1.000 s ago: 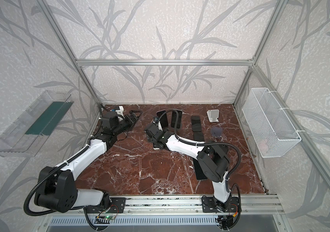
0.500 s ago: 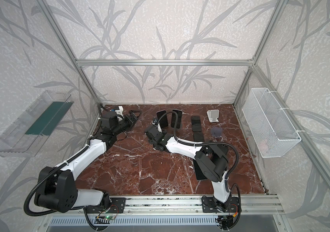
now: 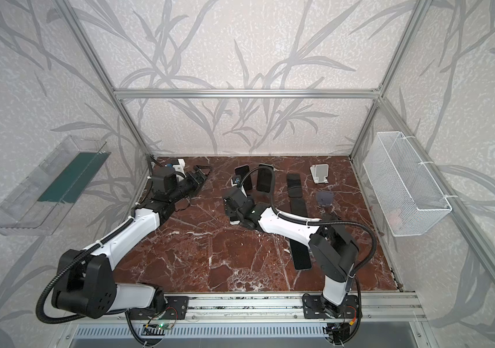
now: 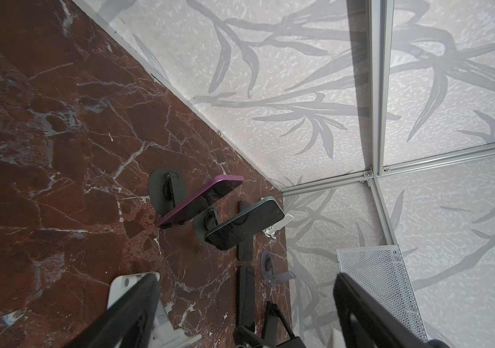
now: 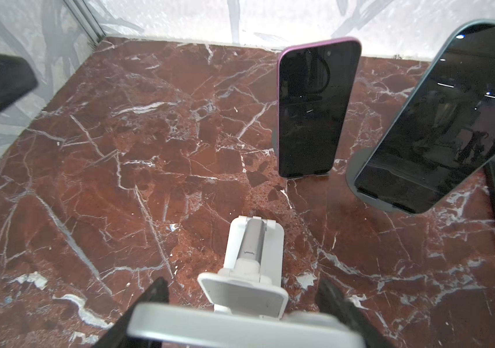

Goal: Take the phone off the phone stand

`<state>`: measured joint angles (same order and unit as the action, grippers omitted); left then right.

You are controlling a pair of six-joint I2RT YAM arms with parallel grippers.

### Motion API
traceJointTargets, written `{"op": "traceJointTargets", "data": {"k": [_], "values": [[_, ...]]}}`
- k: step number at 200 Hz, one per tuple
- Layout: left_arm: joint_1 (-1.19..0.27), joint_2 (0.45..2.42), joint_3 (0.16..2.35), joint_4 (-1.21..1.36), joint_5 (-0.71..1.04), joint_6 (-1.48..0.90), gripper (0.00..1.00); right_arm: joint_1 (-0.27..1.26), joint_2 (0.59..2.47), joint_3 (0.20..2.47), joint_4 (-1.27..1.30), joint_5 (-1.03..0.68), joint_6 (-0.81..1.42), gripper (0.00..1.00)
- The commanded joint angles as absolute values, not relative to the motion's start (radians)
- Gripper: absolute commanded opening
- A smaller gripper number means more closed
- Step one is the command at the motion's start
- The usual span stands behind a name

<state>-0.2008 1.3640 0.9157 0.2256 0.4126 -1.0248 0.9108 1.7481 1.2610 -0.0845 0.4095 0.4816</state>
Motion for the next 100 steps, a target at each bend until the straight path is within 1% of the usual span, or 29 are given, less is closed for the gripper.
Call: {"op": "traceJointTargets", "data": {"k": [1,26,60,80,100], "values": [[-0.195,1.364,0.941,0.249,0.404,-1.022,0.91,0.915,1.634,1.229,-0.055,0.429,0.45,0.69],[-0.195,1.368,0.941,0.251,0.406,-1.021,0.91,0.905,1.561,1.191,-0.104,0.457,0.394,0.69],[-0.196,1.373,0.939,0.251,0.409,-1.025,0.91,0.833,1.439,1.072,-0.123,0.465,0.333,0.69],[-0.198,1.369,0.937,0.255,0.407,-1.026,0.91,0.756,1.392,1.022,-0.15,0.4,0.337,0.69],[-0.199,1.373,0.936,0.255,0.405,-1.025,0.91,0.668,1.383,0.995,-0.17,0.269,0.348,0.69]]}}
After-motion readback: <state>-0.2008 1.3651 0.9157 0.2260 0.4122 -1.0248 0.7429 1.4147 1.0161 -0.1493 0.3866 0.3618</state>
